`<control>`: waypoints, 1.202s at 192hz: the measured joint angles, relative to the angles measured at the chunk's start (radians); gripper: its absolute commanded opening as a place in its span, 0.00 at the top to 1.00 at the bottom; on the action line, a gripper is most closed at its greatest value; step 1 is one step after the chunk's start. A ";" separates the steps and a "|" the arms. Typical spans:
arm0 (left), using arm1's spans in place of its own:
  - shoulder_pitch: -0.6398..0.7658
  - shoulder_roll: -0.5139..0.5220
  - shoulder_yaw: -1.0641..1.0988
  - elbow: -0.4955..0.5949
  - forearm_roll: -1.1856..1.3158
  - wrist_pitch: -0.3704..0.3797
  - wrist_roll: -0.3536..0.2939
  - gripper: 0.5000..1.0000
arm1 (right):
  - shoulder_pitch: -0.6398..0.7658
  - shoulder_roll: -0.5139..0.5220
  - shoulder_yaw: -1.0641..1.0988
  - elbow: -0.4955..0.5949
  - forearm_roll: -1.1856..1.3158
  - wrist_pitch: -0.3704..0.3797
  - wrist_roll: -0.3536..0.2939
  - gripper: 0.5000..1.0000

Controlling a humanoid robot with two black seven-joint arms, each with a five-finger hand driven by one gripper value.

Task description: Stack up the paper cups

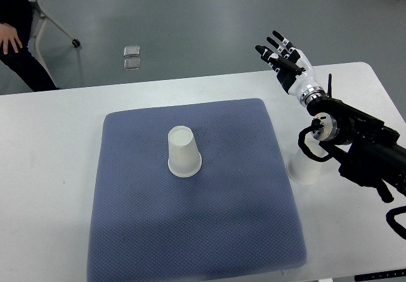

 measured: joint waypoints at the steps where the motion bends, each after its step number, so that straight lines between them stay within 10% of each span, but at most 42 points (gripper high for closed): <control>1: 0.000 0.000 0.000 0.000 0.000 0.000 0.000 0.00 | 0.000 0.000 0.000 0.000 0.000 0.000 0.000 0.17; 231: 0.000 0.000 0.008 0.011 0.000 0.000 0.000 0.00 | 0.005 0.000 0.002 -0.002 -0.002 -0.003 -0.002 0.17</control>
